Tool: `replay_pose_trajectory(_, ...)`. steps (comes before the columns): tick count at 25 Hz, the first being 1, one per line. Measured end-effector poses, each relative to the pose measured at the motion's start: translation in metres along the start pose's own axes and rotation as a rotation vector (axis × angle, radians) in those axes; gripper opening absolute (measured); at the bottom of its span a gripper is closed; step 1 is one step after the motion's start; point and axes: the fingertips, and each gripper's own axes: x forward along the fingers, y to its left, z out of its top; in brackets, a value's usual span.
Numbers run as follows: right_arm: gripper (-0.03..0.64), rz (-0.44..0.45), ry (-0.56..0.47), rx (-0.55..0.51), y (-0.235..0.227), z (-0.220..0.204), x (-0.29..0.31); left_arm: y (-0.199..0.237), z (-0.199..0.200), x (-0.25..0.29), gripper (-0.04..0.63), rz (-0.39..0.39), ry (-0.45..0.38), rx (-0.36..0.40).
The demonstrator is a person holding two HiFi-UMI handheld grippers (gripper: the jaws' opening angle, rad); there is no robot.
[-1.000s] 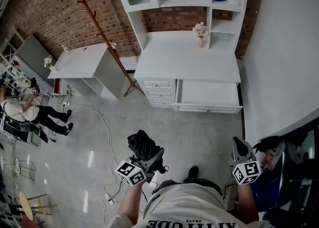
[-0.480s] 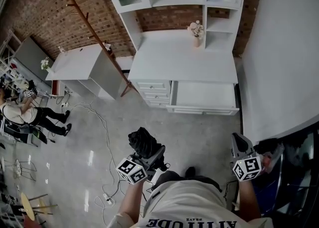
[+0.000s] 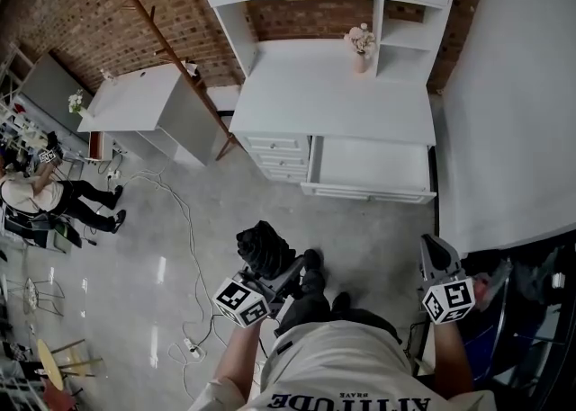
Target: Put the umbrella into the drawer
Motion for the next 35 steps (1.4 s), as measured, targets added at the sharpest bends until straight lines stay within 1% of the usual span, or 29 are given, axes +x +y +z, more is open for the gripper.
replay_pose_trajectory(4,0.035,-0.005,0.007,-0.003,0.003,-0.001,0.019,0.014,0.004,0.013,0.253,-0.034,-0.006,-0.001)
replay_pose_trajectory(9,0.035,-0.027,0.012,-0.014,0.001,0.012,0.046,0.045,0.021,0.035,0.253,-0.055,-0.012,-0.01)
replay_pose_trajectory(14,0.035,-0.062,0.038,0.007,-0.006,0.012,0.079,0.082,0.041,0.059,0.253,-0.044,-0.053,-0.06)
replay_pose_trajectory(20,0.035,-0.103,0.071,0.026,-0.009,0.02,0.116,0.123,0.053,0.097,0.253,-0.094,-0.028,-0.078)
replay_pose_trajectory(24,0.035,-0.142,0.099,0.039,-0.011,0.023,0.135,0.149,0.064,0.12,0.253,-0.1,-0.021,-0.076)
replay_pose_trajectory(27,0.035,-0.17,0.113,0.043,-0.017,0.023,0.151,0.171,0.062,0.136,0.253,-0.12,0.008,-0.071)
replay_pose_trajectory(29,0.035,-0.192,0.122,0.047,-0.022,0.022,0.162,0.184,0.062,0.146,0.253,-0.13,0.024,-0.086)
replay_pose_trajectory(35,0.035,-0.243,0.149,0.075,-0.029,0.014,0.184,0.214,0.06,0.169,0.253,-0.142,0.04,-0.106)
